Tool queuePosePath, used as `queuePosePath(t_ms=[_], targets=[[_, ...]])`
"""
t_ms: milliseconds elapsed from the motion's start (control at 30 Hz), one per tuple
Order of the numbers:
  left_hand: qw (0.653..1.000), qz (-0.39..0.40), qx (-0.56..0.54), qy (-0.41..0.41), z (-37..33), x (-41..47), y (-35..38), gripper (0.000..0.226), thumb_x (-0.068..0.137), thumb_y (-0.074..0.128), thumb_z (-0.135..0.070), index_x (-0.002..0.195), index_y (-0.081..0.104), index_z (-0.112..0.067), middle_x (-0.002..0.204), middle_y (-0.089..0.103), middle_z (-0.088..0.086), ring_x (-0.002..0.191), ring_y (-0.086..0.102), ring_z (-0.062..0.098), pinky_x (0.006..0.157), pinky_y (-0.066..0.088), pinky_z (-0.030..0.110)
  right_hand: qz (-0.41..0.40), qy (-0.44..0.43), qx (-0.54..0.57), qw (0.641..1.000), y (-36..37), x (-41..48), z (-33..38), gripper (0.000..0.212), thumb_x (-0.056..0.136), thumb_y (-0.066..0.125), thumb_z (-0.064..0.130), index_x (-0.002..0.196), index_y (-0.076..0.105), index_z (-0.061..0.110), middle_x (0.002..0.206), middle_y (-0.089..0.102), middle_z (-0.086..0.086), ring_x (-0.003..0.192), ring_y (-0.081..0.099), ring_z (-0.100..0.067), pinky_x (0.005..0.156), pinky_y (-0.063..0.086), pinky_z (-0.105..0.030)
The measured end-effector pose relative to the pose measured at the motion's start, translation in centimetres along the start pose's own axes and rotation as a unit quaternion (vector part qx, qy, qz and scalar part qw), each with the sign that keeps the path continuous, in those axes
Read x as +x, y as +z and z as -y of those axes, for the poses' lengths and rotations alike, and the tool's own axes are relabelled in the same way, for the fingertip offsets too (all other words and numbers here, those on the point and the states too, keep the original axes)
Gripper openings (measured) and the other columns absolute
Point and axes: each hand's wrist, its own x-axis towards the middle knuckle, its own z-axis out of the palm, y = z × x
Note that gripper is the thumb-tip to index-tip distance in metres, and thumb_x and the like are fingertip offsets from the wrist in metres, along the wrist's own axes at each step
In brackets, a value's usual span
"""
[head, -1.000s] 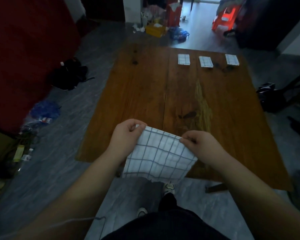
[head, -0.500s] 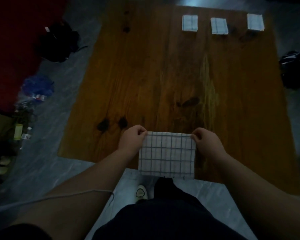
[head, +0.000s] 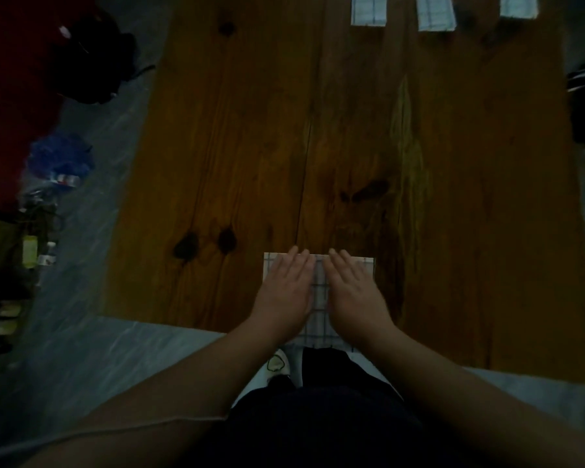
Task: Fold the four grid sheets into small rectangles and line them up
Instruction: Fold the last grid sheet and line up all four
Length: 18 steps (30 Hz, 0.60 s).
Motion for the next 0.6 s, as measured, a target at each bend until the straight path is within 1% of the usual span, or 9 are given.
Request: queuePosePath(t_ms=[67, 100, 167, 200, 233, 333, 433, 533, 600], targets=[[0.999, 0.046, 0.019, -0.004, -0.2, 0.3, 1.1, 0.065, 0.106, 0.020, -0.041, 0.160, -0.006, -0.014, 0.168, -0.009, 0.006, 0.153, -0.015, 0.020, 0.124, -0.009, 0.041, 0.030, -0.005, -0.010, 1.000, 1.2, 0.3, 0.4, 0.066, 0.106, 0.030, 0.037, 0.160, -0.004, 0.020, 0.169, -0.006, -0.004, 0.154, -0.012, -0.018, 0.127, 0.000, -0.046], [0.998, 0.055, 0.024, -0.004, -0.1, 0.4, 1.5, 0.066, 0.106, 0.018, -0.044, 0.159, -0.008, -0.015, 0.168, -0.013, 0.005, 0.153, -0.018, 0.020, 0.124, -0.010, 0.041, 0.033, -0.006, -0.016, 0.999, 1.7, 0.4, 0.4, 0.066, 0.106, 0.026, 0.041, 0.160, -0.005, 0.020, 0.169, -0.008, -0.004, 0.154, -0.013, -0.018, 0.127, -0.001, -0.046], [0.998, 0.057, 0.023, 0.000, 0.4, 0.3, 2.1, 0.067, 0.105, 0.018, -0.047, 0.159, -0.010, -0.018, 0.167, -0.016, 0.003, 0.152, -0.021, 0.018, 0.123, -0.013, 0.041, 0.031, -0.007, -0.028, 0.999, 2.2, 0.5, -0.2, 0.066, 0.102, 0.013, 0.049, 0.160, -0.006, 0.022, 0.169, -0.008, -0.002, 0.154, -0.013, -0.018, 0.126, -0.002, -0.046], [0.999, 0.050, 0.021, 0.002, 0.7, 0.3, 2.2, 0.067, 0.105, 0.018, -0.048, 0.159, -0.010, -0.020, 0.167, -0.015, 0.002, 0.152, -0.021, 0.017, 0.123, -0.013, 0.041, 0.026, -0.001, -0.035, 0.999, 2.3, 0.4, -0.6, 0.067, 0.100, 0.008, 0.051, 0.160, -0.005, 0.022, 0.169, -0.008, -0.001, 0.154, -0.013, -0.017, 0.126, -0.004, -0.047], [0.999, 0.042, 0.016, 0.001, 1.2, 0.1, 2.2, 0.066, 0.105, 0.019, -0.048, 0.159, -0.009, -0.022, 0.168, -0.013, 0.000, 0.152, -0.019, 0.017, 0.123, -0.012, 0.041, 0.020, 0.011, -0.042, 0.999, 2.3, 0.2, -1.1, 0.068, 0.100, 0.007, 0.052, 0.160, -0.005, 0.023, 0.169, -0.008, -0.001, 0.154, -0.013, -0.017, 0.126, -0.005, -0.047], [0.999, 0.027, 0.005, -0.018, 2.9, -0.6, 1.9, 0.066, 0.104, 0.020, -0.048, 0.159, -0.007, -0.024, 0.168, -0.008, -0.002, 0.153, -0.014, 0.017, 0.125, -0.006, 0.046, -0.004, 0.064, -0.043, 0.997, 2.1, -0.6, -3.1, 0.065, 0.105, 0.017, 0.048, 0.161, -0.004, 0.023, 0.169, -0.005, 0.001, 0.155, -0.011, -0.016, 0.125, -0.008, -0.048], [0.999, 0.021, 0.003, -0.049, 4.7, -1.4, 1.8, 0.065, 0.105, 0.020, -0.046, 0.160, -0.004, -0.023, 0.169, -0.004, -0.002, 0.154, -0.009, 0.016, 0.125, -0.004, 0.047, -0.006, 0.109, -0.039, 0.993, 2.1, -1.5, -5.0, 0.064, 0.106, 0.017, 0.047, 0.161, -0.005, 0.022, 0.170, -0.005, 0.000, 0.155, -0.009, -0.015, 0.125, -0.007, -0.049], [0.998, 0.007, -0.007, -0.067, 5.4, -1.8, 1.6, 0.067, 0.104, 0.025, -0.046, 0.160, -0.002, -0.021, 0.169, 0.000, 0.001, 0.154, -0.006, 0.019, 0.125, -0.004, 0.046, -0.013, 0.122, -0.031, 0.992, 2.0, -2.0, -5.6, 0.064, 0.106, 0.017, 0.046, 0.161, -0.005, 0.020, 0.170, -0.005, -0.002, 0.154, -0.011, -0.016, 0.125, -0.007, -0.047], [0.998, -0.007, -0.010, -0.057, 4.7, -1.7, 1.4, 0.070, 0.103, 0.030, -0.046, 0.160, 0.000, -0.019, 0.169, 0.002, 0.004, 0.155, -0.005, 0.022, 0.125, -0.003, 0.045, -0.035, 0.109, -0.032, 0.993, 1.9, -2.0, -5.0, 0.065, 0.104, 0.015, 0.045, 0.161, -0.005, 0.019, 0.169, -0.007, -0.003, 0.154, -0.013, -0.017, 0.126, -0.005, -0.047]])
